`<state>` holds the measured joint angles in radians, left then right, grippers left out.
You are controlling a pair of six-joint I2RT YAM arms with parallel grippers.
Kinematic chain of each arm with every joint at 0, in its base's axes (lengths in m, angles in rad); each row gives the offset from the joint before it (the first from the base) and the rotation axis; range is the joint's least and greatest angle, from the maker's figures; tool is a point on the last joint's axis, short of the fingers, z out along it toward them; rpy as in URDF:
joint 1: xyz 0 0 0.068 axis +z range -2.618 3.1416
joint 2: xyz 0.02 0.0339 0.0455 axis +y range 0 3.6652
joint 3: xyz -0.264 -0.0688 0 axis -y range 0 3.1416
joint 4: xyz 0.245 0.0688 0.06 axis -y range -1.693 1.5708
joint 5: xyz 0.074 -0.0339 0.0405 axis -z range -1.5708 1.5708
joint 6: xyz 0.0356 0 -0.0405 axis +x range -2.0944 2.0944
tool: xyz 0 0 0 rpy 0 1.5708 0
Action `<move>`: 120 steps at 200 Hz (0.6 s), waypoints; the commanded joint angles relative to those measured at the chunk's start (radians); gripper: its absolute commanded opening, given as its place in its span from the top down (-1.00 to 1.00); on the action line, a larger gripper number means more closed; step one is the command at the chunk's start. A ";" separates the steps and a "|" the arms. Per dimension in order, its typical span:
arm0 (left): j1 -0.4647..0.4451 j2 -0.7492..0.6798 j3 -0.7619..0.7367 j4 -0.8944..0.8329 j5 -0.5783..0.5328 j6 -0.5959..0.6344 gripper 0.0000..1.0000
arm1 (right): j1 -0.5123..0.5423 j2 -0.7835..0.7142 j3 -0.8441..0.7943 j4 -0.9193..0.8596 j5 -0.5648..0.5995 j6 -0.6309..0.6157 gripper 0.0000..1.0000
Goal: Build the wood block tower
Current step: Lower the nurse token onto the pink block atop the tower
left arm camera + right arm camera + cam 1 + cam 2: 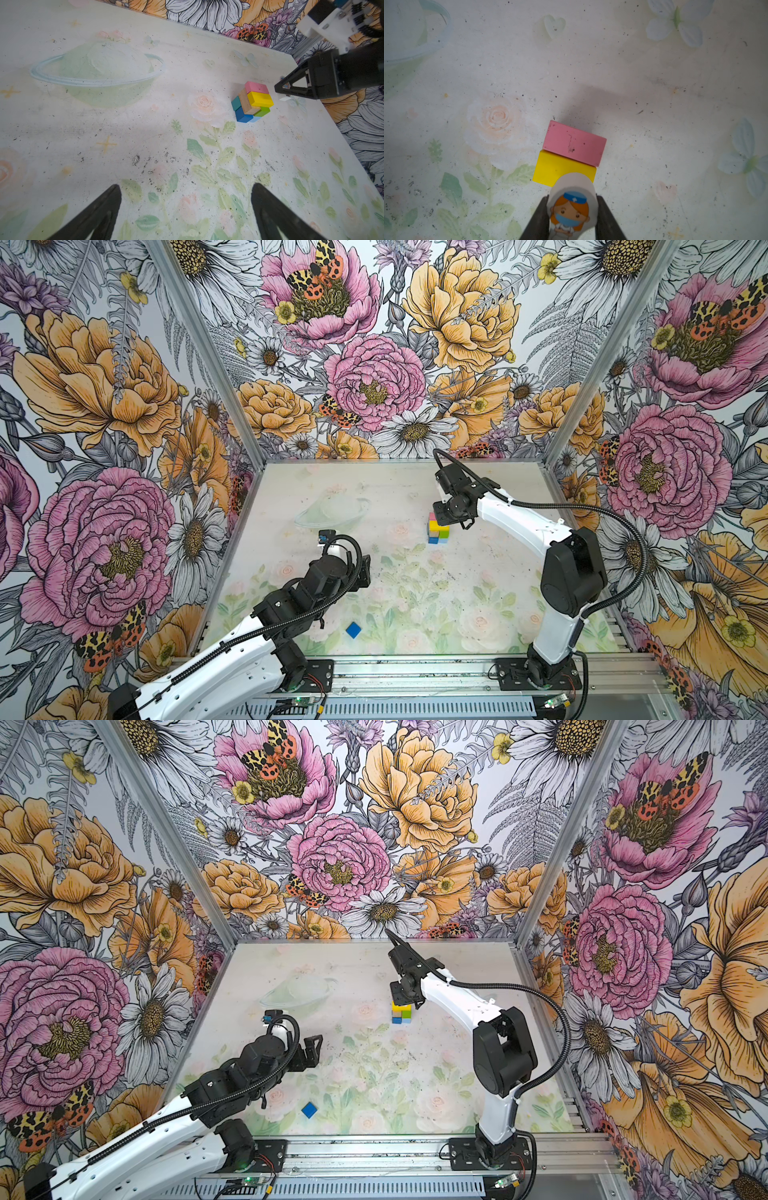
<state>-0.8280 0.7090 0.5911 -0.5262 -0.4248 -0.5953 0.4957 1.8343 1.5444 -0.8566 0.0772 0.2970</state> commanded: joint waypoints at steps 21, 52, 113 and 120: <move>0.015 0.012 0.021 0.036 0.024 0.008 -0.98 | -0.007 0.045 0.047 0.013 -0.016 -0.023 0.40; 0.024 0.021 0.021 0.046 0.032 0.010 -0.98 | -0.012 0.068 0.058 0.012 -0.021 -0.028 0.40; 0.049 0.050 0.021 0.071 0.059 0.020 -0.98 | -0.015 0.104 0.087 0.012 -0.032 -0.033 0.39; 0.051 0.053 0.021 0.074 0.061 0.021 -0.98 | -0.016 0.109 0.089 0.013 -0.030 -0.035 0.38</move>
<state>-0.7902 0.7555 0.5911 -0.4873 -0.3946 -0.5938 0.4892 1.9198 1.5970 -0.8562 0.0540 0.2749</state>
